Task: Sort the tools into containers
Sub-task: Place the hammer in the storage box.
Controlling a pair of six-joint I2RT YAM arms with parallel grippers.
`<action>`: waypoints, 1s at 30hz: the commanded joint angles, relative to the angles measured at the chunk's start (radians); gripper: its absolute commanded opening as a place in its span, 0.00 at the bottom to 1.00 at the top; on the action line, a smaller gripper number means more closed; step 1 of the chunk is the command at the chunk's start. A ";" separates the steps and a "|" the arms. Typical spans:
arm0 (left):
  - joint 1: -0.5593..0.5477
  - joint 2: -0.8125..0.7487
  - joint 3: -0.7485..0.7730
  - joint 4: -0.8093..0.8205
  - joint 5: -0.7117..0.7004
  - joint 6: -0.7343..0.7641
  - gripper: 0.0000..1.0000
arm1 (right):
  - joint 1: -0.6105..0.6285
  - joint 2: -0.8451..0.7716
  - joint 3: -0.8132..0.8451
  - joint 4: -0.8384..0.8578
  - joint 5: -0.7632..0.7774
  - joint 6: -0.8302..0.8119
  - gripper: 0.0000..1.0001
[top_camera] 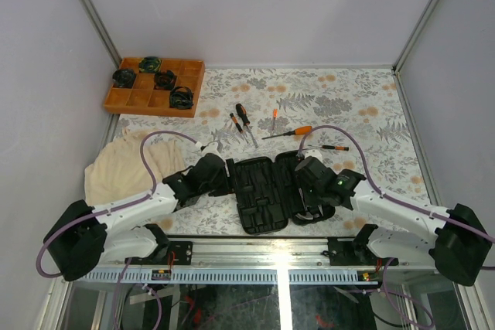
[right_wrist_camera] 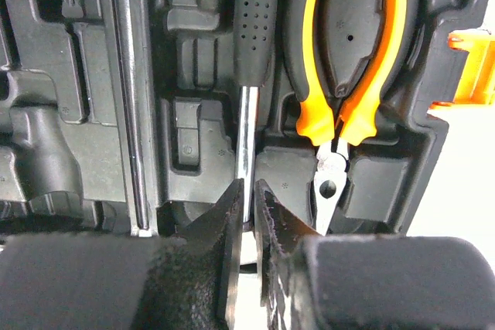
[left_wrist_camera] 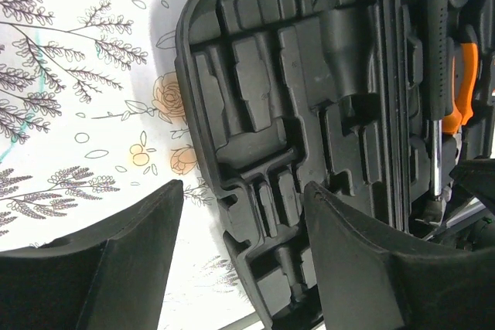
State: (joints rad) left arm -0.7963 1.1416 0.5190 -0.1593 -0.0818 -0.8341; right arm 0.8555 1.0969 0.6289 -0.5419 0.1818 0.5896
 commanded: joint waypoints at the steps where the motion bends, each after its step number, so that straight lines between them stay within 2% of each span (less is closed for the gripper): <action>1: 0.005 0.023 -0.016 0.075 0.034 -0.005 0.61 | -0.007 0.011 0.046 0.005 0.020 -0.022 0.17; 13: 0.006 0.064 -0.026 0.106 0.055 -0.004 0.57 | -0.023 0.097 0.108 0.069 0.018 -0.072 0.16; 19: 0.005 0.078 -0.028 0.099 0.034 -0.001 0.44 | -0.038 0.103 0.120 0.074 0.014 -0.084 0.15; 24: 0.010 0.096 -0.027 0.099 0.014 0.001 0.37 | -0.049 0.095 0.106 0.076 0.005 -0.087 0.15; 30: 0.014 0.124 -0.019 0.095 0.012 0.009 0.27 | -0.085 0.105 0.092 0.105 -0.057 -0.098 0.15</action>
State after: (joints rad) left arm -0.7891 1.2499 0.5014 -0.1047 -0.0490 -0.8368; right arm 0.7975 1.1984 0.7055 -0.4763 0.1707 0.5144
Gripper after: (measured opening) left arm 0.293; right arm 0.153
